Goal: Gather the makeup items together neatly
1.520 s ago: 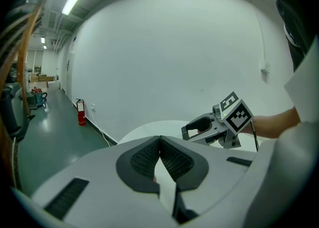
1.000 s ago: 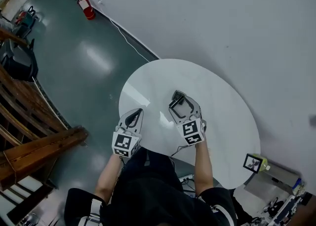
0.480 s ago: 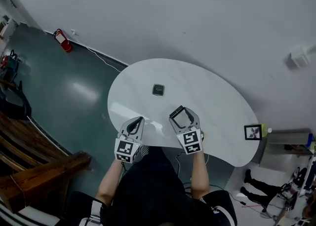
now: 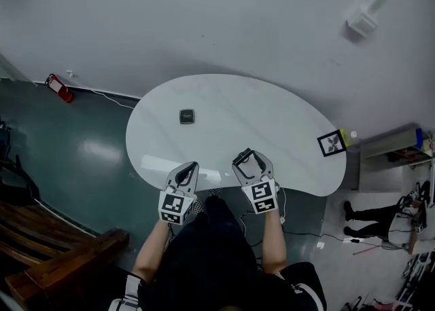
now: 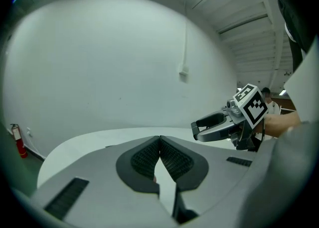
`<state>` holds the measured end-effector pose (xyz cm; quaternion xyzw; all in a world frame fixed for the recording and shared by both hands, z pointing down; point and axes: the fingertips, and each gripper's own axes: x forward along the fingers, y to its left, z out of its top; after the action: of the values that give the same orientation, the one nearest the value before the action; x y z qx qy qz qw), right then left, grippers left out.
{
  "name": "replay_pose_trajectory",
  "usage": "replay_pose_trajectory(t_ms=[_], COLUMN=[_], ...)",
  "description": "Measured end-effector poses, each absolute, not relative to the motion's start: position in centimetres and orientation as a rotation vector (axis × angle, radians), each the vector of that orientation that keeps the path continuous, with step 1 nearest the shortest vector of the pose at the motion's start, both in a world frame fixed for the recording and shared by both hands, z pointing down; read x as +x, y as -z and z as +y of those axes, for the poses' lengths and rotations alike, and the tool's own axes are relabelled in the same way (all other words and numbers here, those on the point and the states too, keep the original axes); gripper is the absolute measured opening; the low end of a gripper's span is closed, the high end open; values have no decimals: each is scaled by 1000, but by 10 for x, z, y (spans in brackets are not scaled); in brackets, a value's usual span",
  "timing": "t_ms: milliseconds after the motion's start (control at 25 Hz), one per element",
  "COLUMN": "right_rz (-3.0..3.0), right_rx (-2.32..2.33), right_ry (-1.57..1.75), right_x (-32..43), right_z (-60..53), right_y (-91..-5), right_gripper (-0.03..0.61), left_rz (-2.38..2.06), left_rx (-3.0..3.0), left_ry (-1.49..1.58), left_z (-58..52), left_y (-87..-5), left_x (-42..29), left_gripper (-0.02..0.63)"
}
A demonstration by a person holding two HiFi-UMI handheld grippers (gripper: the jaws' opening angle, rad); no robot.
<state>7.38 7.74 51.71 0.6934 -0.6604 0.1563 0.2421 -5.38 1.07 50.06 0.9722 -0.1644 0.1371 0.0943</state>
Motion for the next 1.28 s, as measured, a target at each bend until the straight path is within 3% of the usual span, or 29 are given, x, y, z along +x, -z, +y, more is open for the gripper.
replay_pose_trajectory(t_ms=[640,1280], right_rz=[-1662,-1951], right_rx=[2062,1626], right_ry=[-505,-566], right_x=[184,247], right_z=[183,184], right_y=[-522,-587], right_gripper=[301,301], left_rz=[-253,-596], left_rx=[2948,2802], left_ry=[-461,-587], left_z=[86,103], left_y=[-504,-548], left_x=[66,128], left_gripper=[17,17])
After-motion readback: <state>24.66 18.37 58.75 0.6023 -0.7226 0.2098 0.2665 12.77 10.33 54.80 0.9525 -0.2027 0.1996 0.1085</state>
